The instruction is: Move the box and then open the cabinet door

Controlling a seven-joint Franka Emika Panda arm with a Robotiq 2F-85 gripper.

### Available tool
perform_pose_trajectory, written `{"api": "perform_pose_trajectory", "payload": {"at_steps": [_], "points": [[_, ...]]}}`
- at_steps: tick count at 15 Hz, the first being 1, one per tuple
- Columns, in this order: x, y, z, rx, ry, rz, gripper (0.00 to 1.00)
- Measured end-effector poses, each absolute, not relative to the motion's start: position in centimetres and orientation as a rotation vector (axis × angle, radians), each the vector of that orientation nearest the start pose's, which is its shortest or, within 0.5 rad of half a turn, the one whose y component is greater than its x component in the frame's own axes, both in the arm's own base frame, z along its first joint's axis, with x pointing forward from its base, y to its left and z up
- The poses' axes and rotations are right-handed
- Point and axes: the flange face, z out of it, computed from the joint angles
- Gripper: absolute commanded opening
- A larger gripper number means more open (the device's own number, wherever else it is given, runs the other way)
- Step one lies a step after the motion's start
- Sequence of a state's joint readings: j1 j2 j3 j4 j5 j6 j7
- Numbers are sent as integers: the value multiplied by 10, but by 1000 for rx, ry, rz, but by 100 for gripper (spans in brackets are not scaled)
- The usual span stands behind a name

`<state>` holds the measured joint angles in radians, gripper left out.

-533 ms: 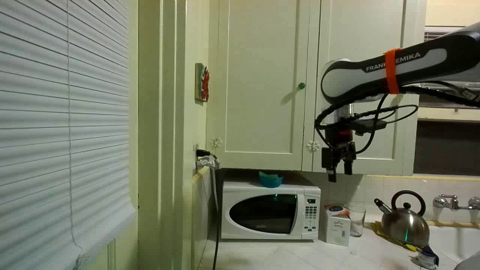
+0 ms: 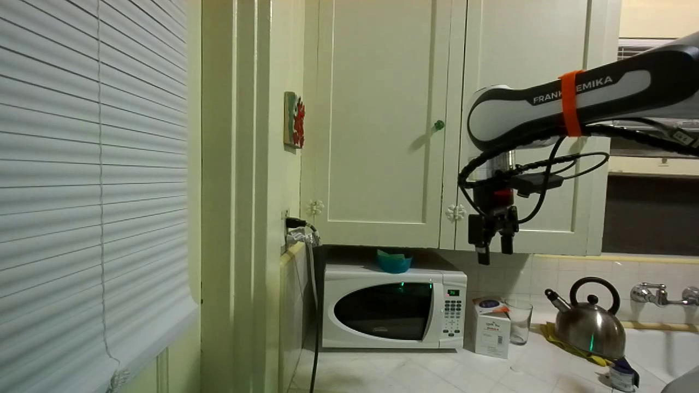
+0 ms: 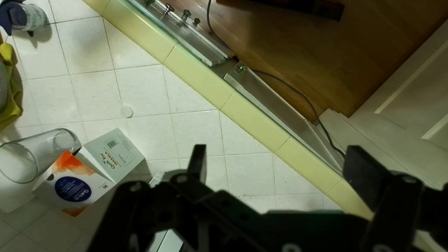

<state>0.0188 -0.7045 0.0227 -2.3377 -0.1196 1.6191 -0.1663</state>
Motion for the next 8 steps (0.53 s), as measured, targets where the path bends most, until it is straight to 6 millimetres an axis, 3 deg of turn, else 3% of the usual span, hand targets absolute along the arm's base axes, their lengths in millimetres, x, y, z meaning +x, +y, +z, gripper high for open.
{"api": "perform_pose_trajectory", "payload": {"at_steps": [5,8], "points": [[334,-3,578,-3252,-312,28,100],[330,-33,571,-3238,-201,27,100]]}}
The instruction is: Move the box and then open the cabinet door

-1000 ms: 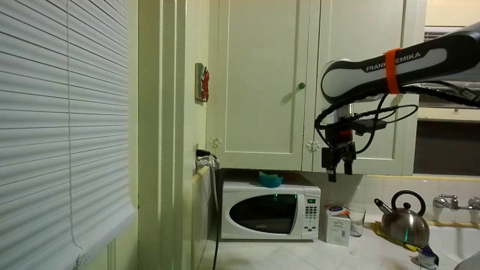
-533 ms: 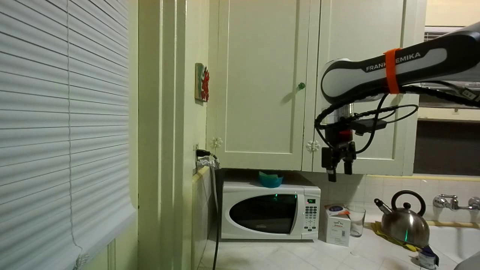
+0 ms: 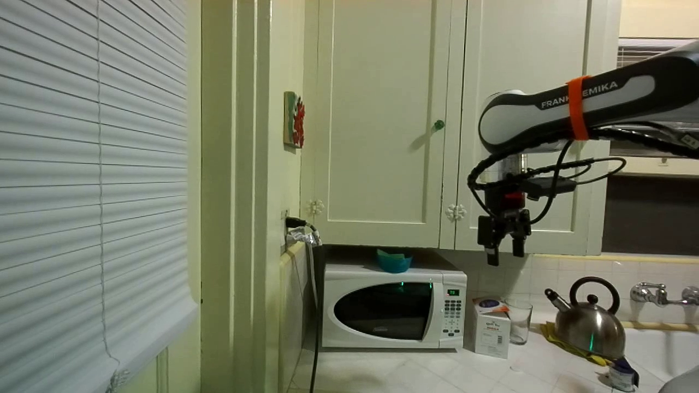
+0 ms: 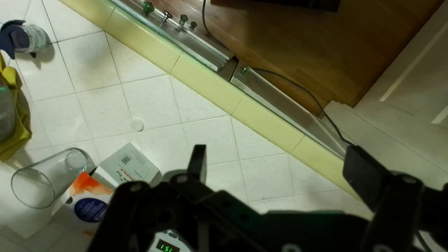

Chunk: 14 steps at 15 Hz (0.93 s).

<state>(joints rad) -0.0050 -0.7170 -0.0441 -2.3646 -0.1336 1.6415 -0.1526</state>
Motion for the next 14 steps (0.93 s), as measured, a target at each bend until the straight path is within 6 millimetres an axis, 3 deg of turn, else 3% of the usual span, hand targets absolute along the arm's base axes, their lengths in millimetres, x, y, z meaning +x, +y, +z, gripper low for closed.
{"api": "perform_pose_trajectory", "payload": {"at_steps": [6,8,12,14], "points": [[306,-149,519,-3198,268,3,100],[301,-175,498,-3199,441,-48,100],[298,-197,450,-3160,785,-100,100],[298,-198,444,-3161,792,-78,100]]}}
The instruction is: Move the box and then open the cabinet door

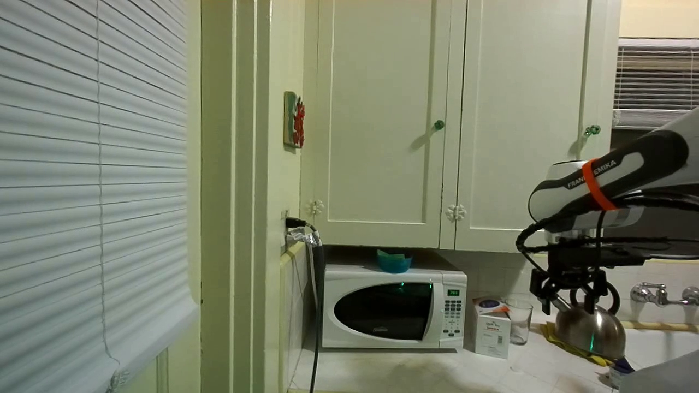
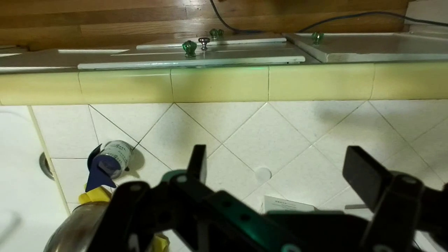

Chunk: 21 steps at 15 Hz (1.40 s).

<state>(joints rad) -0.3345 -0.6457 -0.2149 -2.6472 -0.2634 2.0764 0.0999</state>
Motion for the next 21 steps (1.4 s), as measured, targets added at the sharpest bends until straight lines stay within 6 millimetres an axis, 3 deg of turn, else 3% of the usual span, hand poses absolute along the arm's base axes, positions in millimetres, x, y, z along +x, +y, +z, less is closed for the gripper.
{"api": "perform_pose_trajectory", "payload": {"at_steps": [3,8,16,21], "points": [[299,-198,449,-3164,790,-95,100],[309,-186,443,-3012,1153,-98,100],[342,-194,381,-2654,1701,-175,100],[362,-203,334,-2405,1975,-396,100]]}}
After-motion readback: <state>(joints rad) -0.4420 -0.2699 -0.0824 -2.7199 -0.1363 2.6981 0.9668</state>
